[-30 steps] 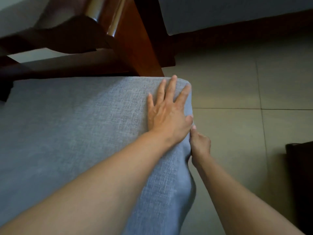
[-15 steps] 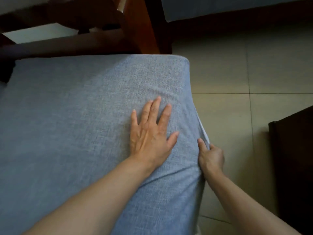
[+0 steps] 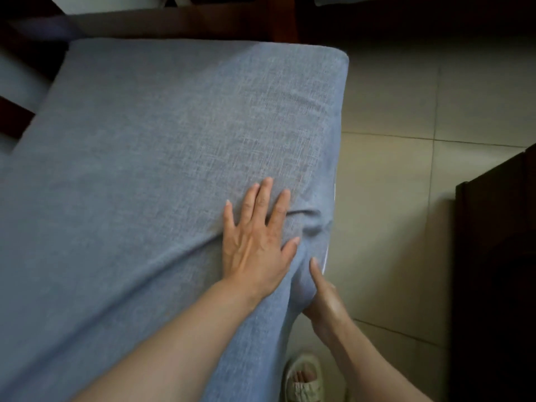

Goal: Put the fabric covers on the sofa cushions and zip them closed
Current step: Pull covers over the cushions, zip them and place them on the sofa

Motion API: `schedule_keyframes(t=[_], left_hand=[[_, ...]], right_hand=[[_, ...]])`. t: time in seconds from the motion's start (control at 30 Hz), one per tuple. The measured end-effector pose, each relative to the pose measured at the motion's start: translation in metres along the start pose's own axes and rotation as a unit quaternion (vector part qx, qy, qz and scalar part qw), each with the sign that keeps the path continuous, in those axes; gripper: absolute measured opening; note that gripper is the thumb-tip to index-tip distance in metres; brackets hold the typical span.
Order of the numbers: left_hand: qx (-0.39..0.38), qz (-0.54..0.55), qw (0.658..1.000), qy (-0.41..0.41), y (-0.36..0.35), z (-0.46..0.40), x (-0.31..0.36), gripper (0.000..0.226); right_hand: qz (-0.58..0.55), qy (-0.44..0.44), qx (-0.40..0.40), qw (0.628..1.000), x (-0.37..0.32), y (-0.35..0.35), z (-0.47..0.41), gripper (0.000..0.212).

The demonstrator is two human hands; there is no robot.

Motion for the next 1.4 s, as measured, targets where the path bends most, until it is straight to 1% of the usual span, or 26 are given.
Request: schedule_keyframes(t=[0.03, 0.07, 0.1, 0.13, 0.17, 0.23, 0.33, 0.43, 0.5, 0.53, 0.57, 0.6, 0.67, 0.7, 0.73, 0.77, 0.8, 0.83, 0.87, 0.97, 1.03, 1.1, 1.17, 1.27, 1.33, 1.4], left_hand=[[0.006, -0.005, 1.0, 0.004, -0.005, 0.016, -0.004, 0.073], [0.001, -0.008, 1.0, 0.006, -0.011, 0.035, -0.008, 0.075], [-0.001, -0.008, 1.0, 0.006, -0.015, 0.047, -0.01, 0.075], [0.002, -0.002, 1.0, 0.008, -0.016, 0.058, -0.012, 0.075], [0.006, 0.005, 1.0, 0.011, -0.018, 0.064, -0.014, 0.075], [0.011, 0.011, 1.0, 0.016, -0.021, 0.065, -0.014, 0.075], [0.023, 0.012, 1.0, -0.008, -0.023, 0.064, -0.004, 0.076], [0.018, 0.002, 0.998, -0.067, -0.029, 0.077, 0.004, 0.074], [0.017, 0.013, 0.997, -0.067, -0.029, 0.09, -0.002, 0.072], [0.02, 0.019, 0.997, -0.067, -0.026, 0.1, -0.004, 0.073], [0.019, 0.021, 0.997, -0.067, -0.026, 0.109, -0.006, 0.073], [0.009, 0.027, 0.997, -0.067, -0.026, 0.119, -0.008, 0.073], [-0.015, 0.041, 0.998, -0.055, -0.032, 0.144, -0.014, 0.076], [-0.015, 0.038, 0.998, -0.052, -0.034, 0.158, -0.016, 0.076], [-0.009, 0.026, 0.998, -0.053, -0.034, 0.173, -0.018, 0.075], [-0.002, 0.013, 0.999, -0.053, -0.035, 0.187, -0.019, 0.074], [0.003, 0.007, 0.998, -0.055, -0.037, 0.2, -0.02, 0.074], [0.008, 0.005, 0.998, -0.059, -0.038, 0.211, -0.02, 0.074], [0.011, 0.005, 0.998, -0.062, -0.039, 0.218, -0.02, 0.073], [0.015, -0.011, 0.998, -0.065, -0.041, 0.231, -0.016, 0.071], [0.008, -0.017, 0.997, -0.074, -0.047, 0.236, -0.01, 0.07], [-0.009, -0.029, 0.995, -0.092, -0.053, 0.244, -0.001, 0.071], [-0.024, -0.049, 0.994, -0.093, -0.056, 0.253, -0.002, 0.071], [-0.047, -0.041, 0.995, -0.081, -0.055, 0.274, -0.005, 0.07], [-0.061, -0.025, 0.995, -0.077, -0.055, 0.295, -0.009, 0.07], [-0.062, -0.004, 0.995, -0.077, -0.057, 0.319, -0.014, 0.069]], right_hand=[[-0.013, 0.001, -0.025, 1.0, 0.008, -0.01, 0.008, 0.075], [-0.023, 0.009, -0.028, 0.999, 0.015, -0.014, 0.014, 0.071], [-0.028, 0.022, -0.011, 0.999, 0.012, -0.014, 0.015, 0.059], [-0.018, 0.036, 0.029, 0.999, 0.01, -0.008, 0.016, 0.043], [0.015, 0.055, 0.076, 0.996, 0.005, 0.0, 0.015, 0.033], [0.126, 0.113, 0.162, 0.972, -0.009, 0.024, 0.008, 0.036], [0.241, 0.169, 0.237, 0.926, -0.016, 0.051, -0.001, 0.048], [0.268, 0.178, 0.304, 0.897, -0.009, 0.057, 0.002, 0.052], [0.259, 0.186, 0.355, 0.879, -0.006, 0.061, 0.011, 0.05], [0.243, 0.195, 0.355, 0.881, -0.001, 0.063, 0.019, 0.049], [0.215, 0.2, 0.334, 0.896, 0.007, 0.066, 0.024, 0.047], [0.168, 0.186, 0.29, 0.924, 0.023, 0.068, 0.03, 0.046], [0.052, 0.108, 0.155, 0.981, 0.075, 0.06, 0.049, 0.049], [0.022, 0.062, 0.074, 0.995, 0.106, 0.048, 0.06, 0.058], [0.017, 0.035, 0.009, 0.999, 0.133, 0.033, 0.072, 0.062], [-0.003, 0.018, -0.042, 0.999, 0.155, 0.017, 0.085, 0.061], [-0.022, 0.009, -0.044, 0.999, 0.169, 0.009, 0.093, 0.056], [-0.045, 0.013, -0.019, 0.999, 0.177, 0.006, 0.097, 0.05], [-0.041, 0.032, 0.028, 0.998, 0.175, 0.01, 0.099, 0.043], [0.064, 0.124, 0.142, 0.98, 0.149, 0.04, 0.109, 0.031], [0.148, 0.182, 0.186, 0.954, 0.135, 0.063, 0.122, 0.03], [0.216, 0.217, 0.21, 0.928, 0.13, 0.074, 0.13, 0.031], [0.235, 0.231, 0.221, 0.918, 0.134, 0.07, 0.124, 0.035], [0.236, 0.232, 0.281, 0.901, 0.139, 0.075, 0.122, 0.037], [0.222, 0.215, 0.269, 0.912, 0.147, 0.086, 0.129, 0.038], [0.193, 0.162, 0.205, 0.946, 0.171, 0.096, 0.142, 0.044]])
Point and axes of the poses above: each hand's wrist, its own z-axis away from the middle knuckle, its own y-axis out of the back of the hand, x = y × z, the point moved 9 cm from there along -z, towards the middle knuckle, and after that the axes turned 4 degrees about -z, right-handed, at the moved point
